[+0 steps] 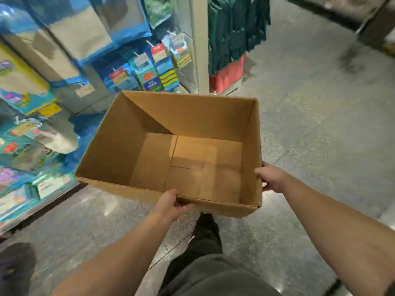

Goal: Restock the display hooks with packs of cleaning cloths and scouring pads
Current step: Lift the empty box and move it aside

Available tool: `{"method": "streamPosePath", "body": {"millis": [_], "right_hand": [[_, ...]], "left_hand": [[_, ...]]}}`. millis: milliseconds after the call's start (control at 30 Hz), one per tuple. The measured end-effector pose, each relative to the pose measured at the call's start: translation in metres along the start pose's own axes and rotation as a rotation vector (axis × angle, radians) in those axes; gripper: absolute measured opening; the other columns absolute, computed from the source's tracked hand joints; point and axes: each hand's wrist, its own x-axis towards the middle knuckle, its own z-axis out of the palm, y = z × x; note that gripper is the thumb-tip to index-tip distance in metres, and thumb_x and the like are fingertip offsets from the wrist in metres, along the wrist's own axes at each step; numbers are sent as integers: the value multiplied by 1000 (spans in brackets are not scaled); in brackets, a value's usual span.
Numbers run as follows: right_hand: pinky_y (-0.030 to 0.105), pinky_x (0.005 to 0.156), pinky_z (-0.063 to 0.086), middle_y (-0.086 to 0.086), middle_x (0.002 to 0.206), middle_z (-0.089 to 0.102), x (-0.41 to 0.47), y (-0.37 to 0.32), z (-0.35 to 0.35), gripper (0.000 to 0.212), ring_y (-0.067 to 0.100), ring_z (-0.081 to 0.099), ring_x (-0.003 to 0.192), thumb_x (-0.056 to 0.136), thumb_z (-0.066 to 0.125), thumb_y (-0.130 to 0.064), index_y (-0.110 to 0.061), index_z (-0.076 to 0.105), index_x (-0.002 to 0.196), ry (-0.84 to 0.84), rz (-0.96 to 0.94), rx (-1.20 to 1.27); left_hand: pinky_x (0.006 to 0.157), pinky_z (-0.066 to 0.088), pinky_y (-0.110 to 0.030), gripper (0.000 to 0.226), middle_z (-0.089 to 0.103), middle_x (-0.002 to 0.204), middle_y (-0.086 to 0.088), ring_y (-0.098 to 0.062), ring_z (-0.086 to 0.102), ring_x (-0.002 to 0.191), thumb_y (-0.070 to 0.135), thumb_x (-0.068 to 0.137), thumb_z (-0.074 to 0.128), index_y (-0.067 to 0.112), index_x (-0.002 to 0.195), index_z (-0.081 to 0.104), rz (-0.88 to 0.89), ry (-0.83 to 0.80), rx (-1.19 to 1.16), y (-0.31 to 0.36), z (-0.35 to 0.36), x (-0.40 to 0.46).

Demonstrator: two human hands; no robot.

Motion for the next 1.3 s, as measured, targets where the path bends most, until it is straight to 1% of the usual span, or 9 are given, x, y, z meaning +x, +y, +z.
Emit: {"method": "streamPosePath", "body": {"millis": [100, 267, 367, 500, 600, 800, 967, 1067, 1300], "right_hand": [[45, 72, 59, 13, 107, 67, 20, -5, -56, 45, 31, 67, 94, 91, 49, -6, -26, 46, 132, 63, 23, 41], [42, 70, 57, 11, 92, 64, 70, -30, -163, 42, 26, 62, 78, 92, 43, -2, -22, 49, 128, 184, 51, 130], [38, 64, 53, 10, 82, 59, 88, -48, -227, 39, 23, 56, 71, 91, 41, 1, -19, 51, 123, 242, 84, 160], [35, 58, 52, 11, 93, 63, 110, -61, -317, 40, 25, 60, 80, 93, 42, 0, -21, 50, 126, 263, 121, 225], [31, 52, 49, 9, 89, 58, 129, -65, -384, 42, 23, 55, 73, 92, 44, 0, -19, 48, 129, 281, 144, 248], [37, 64, 50, 10, 85, 52, 195, -57, -540, 40, 23, 51, 73, 89, 44, 1, -15, 49, 125, 247, 139, 258], [34, 60, 48, 9, 78, 48, 232, -64, -678, 29, 21, 46, 67, 91, 43, 2, -16, 51, 113, 264, 175, 273], [34, 60, 47, 9, 77, 47, 244, -73, -747, 24, 20, 45, 66, 90, 43, 3, -14, 50, 105, 270, 199, 286], [36, 64, 48, 6, 76, 51, 294, -105, -846, 37, 19, 47, 65, 88, 40, 5, -17, 52, 115, 296, 224, 369]], "left_hand": [[60, 58, -57, 10, 61, 109, -28, -41, 60, 93, 3, 104, 47, -2, 109, 54, -18, -34, 79, 5, 73, 11], [94, 53, -58, 17, 57, 121, -28, -44, 55, 123, 3, 105, 45, -6, 118, 50, -76, -33, 181, 14, 215, 46], [91, 52, -55, 19, 54, 127, -27, -44, 52, 126, 3, 105, 46, -5, 122, 48, -77, -66, 276, 16, 294, 60], [94, 56, -55, 21, 49, 130, -27, -45, 54, 116, 2, 100, 54, 2, 121, 52, -109, -126, 388, 12, 390, 65], [94, 56, -55, 28, 42, 142, -27, -48, 50, 125, 2, 101, 53, 1, 129, 49, -113, -115, 406, -3, 465, 78], [93, 55, -55, 31, 38, 151, -27, -46, 46, 132, 5, 104, 48, 0, 135, 45, -91, -98, 428, -57, 631, 111], [98, 53, -56, 27, 40, 146, -30, -48, 47, 131, 5, 104, 48, 3, 131, 46, -130, -84, 418, -104, 762, 116], [97, 54, -57, 38, 34, 151, -33, -51, 44, 134, 6, 105, 46, 3, 142, 42, -162, -115, 419, -120, 830, 120], [102, 50, -57, 41, 33, 150, -39, -54, 47, 131, 8, 106, 45, 2, 146, 39, -208, -115, 426, -113, 956, 154]]}}
